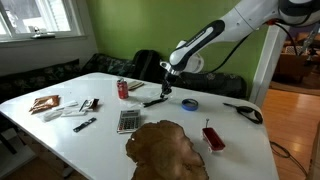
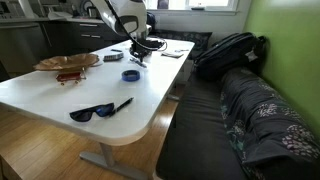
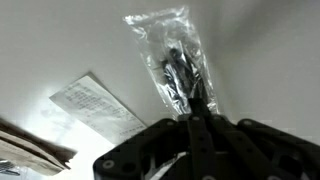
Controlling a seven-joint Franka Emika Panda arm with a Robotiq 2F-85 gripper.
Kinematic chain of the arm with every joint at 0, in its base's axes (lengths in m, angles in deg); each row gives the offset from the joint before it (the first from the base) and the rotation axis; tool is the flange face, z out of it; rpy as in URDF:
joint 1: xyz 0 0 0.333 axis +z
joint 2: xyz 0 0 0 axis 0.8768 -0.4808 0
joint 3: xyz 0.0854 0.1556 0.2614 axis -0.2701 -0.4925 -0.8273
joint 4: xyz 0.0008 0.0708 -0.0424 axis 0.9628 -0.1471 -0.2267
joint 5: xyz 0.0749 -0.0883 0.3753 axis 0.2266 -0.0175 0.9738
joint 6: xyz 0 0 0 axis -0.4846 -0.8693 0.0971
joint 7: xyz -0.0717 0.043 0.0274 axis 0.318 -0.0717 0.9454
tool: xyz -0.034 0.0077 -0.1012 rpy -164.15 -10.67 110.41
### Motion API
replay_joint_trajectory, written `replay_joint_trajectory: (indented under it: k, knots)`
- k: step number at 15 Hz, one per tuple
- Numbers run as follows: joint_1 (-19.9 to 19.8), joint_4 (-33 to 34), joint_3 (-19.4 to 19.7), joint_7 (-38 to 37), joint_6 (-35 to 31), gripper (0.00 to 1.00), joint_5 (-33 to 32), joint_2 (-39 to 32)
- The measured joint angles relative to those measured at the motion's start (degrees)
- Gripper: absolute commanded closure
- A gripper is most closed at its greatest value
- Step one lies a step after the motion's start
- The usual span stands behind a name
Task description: Put the clear plastic on the wooden tray
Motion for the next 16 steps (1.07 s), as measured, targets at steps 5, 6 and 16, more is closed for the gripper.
replay_joint_trajectory:
  k: [5, 6, 16]
  knots:
    - [-0.09, 0.08, -0.37, 0.08, 0.50, 0.66, 0.00, 0.00]
    - [-0.29, 0.09, -0.89, 0.59, 0.75, 0.60, 0.00, 0.00]
    - [-2.74, 0.10, -5.24, 17.95, 3.24, 0.00, -0.06, -0.23]
